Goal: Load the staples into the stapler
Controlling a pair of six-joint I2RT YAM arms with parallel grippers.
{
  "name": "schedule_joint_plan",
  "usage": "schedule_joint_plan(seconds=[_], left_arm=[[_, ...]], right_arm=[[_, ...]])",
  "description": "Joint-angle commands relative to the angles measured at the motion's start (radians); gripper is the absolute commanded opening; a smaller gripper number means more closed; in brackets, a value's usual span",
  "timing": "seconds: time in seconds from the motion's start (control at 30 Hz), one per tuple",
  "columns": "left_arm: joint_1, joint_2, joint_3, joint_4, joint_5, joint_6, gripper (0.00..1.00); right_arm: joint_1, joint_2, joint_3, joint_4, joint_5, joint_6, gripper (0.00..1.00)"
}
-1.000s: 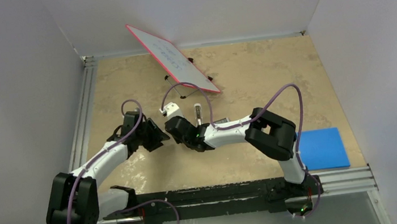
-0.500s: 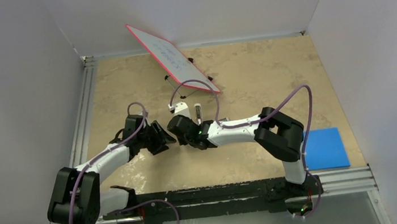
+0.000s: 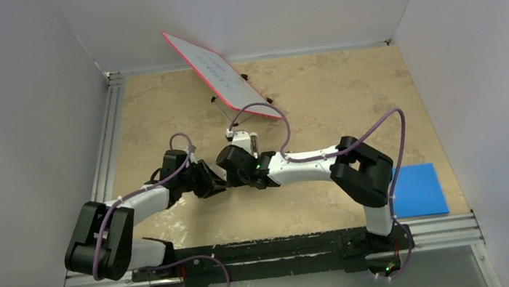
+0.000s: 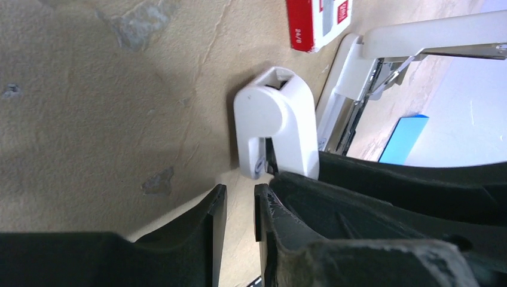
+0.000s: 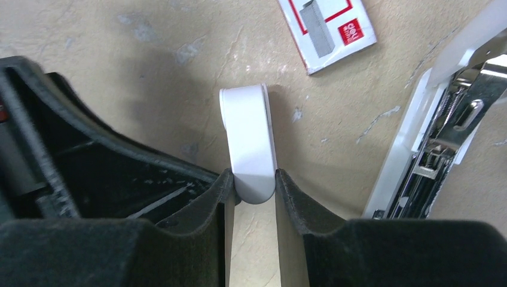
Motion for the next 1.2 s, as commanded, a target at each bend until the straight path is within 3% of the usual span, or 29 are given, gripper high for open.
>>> schedule_joint_plan(seconds=[0.0,0.63,0.83,0.93,1.17], left_arm=[[0.007,0.026,-0.003,0.083,0.021,-0.019,0.23],[0.007,0.059,-0.052,0.242,0.099,-0.063,0.24],[0.007,0.059,-0.061,0.264,0.102,-0.069,0.13],[0.007,0.052,-0.067,0.275,0.104,-0.063,0.02],[0.007,0.032,-0.07,0.283,0.118,-0.054,0.18]], right_arm=[[0.006,-0.069,-0.006,0.012,-0.069,0.078,0.14],[-0.002,-0.113,-0.045,0.072,-0.205,0.111,0.14],[-0.01,-0.136,-0.06,0.084,-0.223,0.134,0.13],[-0.018,-0.162,-0.071,0.083,-0.218,0.152,0.13],[-0.035,-0.204,-0.098,0.116,-0.218,0.178,0.12]])
